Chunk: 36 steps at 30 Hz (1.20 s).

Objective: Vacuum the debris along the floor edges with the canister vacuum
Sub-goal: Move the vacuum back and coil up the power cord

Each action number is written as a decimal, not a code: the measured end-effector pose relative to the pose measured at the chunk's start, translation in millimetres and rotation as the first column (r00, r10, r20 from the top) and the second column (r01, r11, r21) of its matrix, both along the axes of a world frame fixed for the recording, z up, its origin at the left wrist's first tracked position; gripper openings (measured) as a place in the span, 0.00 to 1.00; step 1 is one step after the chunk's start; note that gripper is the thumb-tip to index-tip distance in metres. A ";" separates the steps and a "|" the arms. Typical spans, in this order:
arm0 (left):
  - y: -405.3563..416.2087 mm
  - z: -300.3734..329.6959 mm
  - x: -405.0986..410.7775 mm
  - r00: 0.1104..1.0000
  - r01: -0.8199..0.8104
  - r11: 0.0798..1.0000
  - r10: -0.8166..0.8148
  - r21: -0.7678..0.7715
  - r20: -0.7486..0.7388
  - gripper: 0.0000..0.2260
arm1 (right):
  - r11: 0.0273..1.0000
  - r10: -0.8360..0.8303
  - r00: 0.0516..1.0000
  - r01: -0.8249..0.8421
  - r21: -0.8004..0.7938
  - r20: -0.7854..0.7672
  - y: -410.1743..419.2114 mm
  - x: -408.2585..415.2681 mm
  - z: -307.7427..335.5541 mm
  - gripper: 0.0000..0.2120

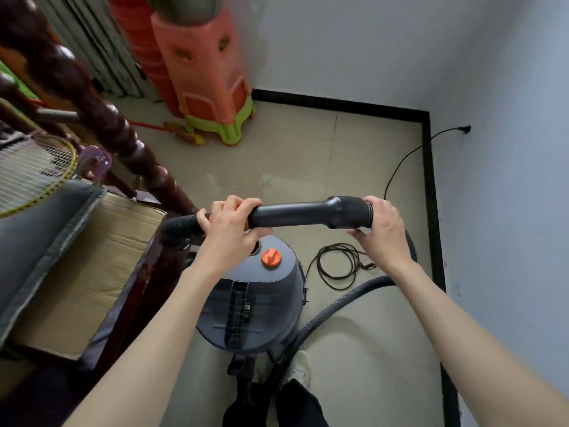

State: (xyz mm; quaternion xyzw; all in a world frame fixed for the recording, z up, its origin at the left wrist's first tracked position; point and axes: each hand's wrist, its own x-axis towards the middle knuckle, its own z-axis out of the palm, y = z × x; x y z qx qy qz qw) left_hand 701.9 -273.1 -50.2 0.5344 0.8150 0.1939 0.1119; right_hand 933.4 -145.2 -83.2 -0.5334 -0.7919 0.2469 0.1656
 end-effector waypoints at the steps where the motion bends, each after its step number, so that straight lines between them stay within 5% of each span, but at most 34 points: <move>1: -5.1 7.0 -1.3 0.999 -0.025 1.000 0.026 -0.018 0.024 0.19 | 1.000 -0.003 1.000 0.003 0.002 -0.003 2.5 -2.2 3.5 0.25; 8: -52.6 63.5 -18.9 0.979 0.117 0.983 -0.090 -0.140 0.184 0.16 | 0.982 0.119 0.987 -0.102 0.156 -0.108 -17.9 -41.0 47.7 0.23; 15: -87.1 103.7 3.3 0.942 0.068 0.996 -0.081 0.053 0.324 0.10 | 0.945 0.243 0.929 -0.162 0.283 -0.279 -73.2 -73.2 104.6 0.27; 21: -144.3 106.6 0.5 0.793 -0.102 0.979 -0.027 0.176 0.609 0.08 | 0.995 0.015 0.904 -0.055 -0.083 -0.427 -153.0 -67.4 114.6 0.20; 27: -172.6 117.9 15.7 0.564 -0.366 0.899 0.007 0.242 0.826 0.07 | 0.898 -0.109 0.842 -0.145 -0.416 -0.528 -210.0 -54.9 120.6 0.10; 31: -183.8 117.3 27.0 0.431 -0.515 0.833 0.044 0.205 0.901 0.06 | 0.761 0.141 0.863 -0.408 -0.505 -0.485 -231.8 -60.4 146.4 0.11; 34: -189.5 113.8 37.2 0.426 -0.568 0.798 0.073 0.204 0.902 0.08 | 0.612 0.373 0.836 -0.547 -0.571 -0.402 -264.2 -62.5 141.8 0.14; 36: -194.0 107.0 50.4 0.447 -0.551 0.805 0.062 0.221 0.892 0.11 | 0.616 0.410 0.824 -0.566 -0.548 -0.390 -282.8 -59.6 129.3 0.15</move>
